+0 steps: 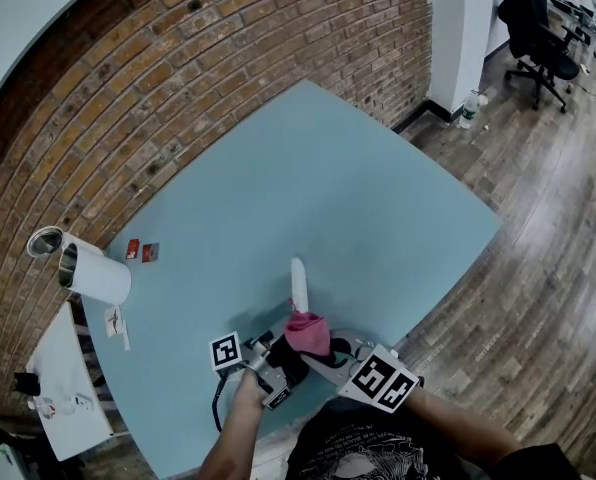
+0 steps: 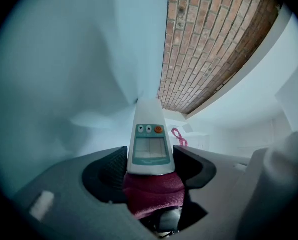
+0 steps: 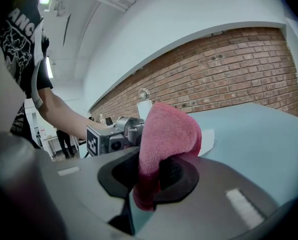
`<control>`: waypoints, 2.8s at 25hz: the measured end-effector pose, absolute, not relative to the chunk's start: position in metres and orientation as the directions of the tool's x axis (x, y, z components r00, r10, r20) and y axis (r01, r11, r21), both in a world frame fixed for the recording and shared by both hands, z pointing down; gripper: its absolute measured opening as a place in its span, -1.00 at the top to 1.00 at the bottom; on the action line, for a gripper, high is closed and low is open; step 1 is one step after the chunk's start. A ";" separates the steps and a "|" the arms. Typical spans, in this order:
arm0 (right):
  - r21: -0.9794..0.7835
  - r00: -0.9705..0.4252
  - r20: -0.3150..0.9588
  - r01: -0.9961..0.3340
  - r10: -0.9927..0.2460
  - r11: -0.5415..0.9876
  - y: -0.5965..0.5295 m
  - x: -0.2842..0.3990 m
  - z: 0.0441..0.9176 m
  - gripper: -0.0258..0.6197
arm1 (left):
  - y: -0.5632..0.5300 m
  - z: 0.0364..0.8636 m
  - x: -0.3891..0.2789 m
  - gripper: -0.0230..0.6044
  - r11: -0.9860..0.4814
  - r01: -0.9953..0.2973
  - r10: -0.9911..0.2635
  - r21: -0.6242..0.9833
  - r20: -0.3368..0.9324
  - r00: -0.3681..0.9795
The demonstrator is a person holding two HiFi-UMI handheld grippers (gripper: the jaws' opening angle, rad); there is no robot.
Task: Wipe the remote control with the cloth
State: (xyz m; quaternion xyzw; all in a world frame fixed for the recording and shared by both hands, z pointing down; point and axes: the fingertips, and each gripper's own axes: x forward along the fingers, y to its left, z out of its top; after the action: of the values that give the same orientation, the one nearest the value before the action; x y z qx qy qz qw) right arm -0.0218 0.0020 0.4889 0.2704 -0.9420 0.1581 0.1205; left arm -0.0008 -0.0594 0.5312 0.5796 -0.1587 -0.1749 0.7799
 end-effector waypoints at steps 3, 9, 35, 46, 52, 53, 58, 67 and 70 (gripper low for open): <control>-0.274 -0.824 0.287 -0.559 -0.488 0.783 -0.002 -0.016 0.484 0.71 | -0.058 0.533 -0.004 0.04 0.253 0.057 -0.432 0.966 0.060 0.900; -0.367 -0.771 0.251 -0.636 -0.586 0.679 -0.025 0.014 0.482 0.71 | -0.047 0.541 -0.016 0.04 0.107 -0.184 -0.258 0.977 0.206 0.944; -0.391 -0.639 0.350 -0.764 -0.685 0.513 -0.062 0.031 0.505 0.71 | -0.053 0.580 -0.070 0.03 -0.879 -0.370 0.116 0.301 0.887 0.446; -0.357 -0.611 0.405 -0.791 -0.681 0.497 -0.058 0.027 0.507 0.71 | -0.065 0.589 -0.081 -0.01 -0.976 -0.217 -0.057 0.024 0.931 0.361; -0.361 -0.641 0.387 -0.767 -0.663 0.531 -0.059 0.021 0.502 0.71 | -0.070 0.583 -0.095 -0.01 -0.939 -0.343 -0.157 -0.025 0.919 0.362; -0.362 -0.651 0.382 -0.758 -0.656 0.542 -0.058 0.020 0.501 0.71 | -0.072 0.579 -0.099 -0.01 -0.921 -0.388 -0.191 -0.040 0.913 0.360; -0.357 -0.697 0.370 -0.717 -0.615 0.598 -0.052 0.021 0.494 0.71 | -0.069 0.547 -0.103 0.00 -0.754 -0.655 -0.407 -0.055 0.821 0.400; -0.316 -0.754 0.379 -0.650 -0.537 0.691 -0.034 0.025 0.479 0.71 | -0.037 0.497 -0.061 0.05 -0.499 -0.862 -0.659 0.087 0.608 0.443; -0.308 -0.775 0.371 -0.623 -0.512 0.719 -0.024 0.023 0.473 0.71 | -0.030 0.482 -0.058 0.62 -0.402 -0.915 -0.760 0.041 0.542 0.358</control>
State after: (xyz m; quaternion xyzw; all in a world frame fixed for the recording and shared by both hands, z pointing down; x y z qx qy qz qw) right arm 0.0229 -0.0244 0.4730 0.3091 -0.9179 0.2119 0.1305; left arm -0.0583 -0.0295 0.4817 0.8061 -0.5195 0.2260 0.1710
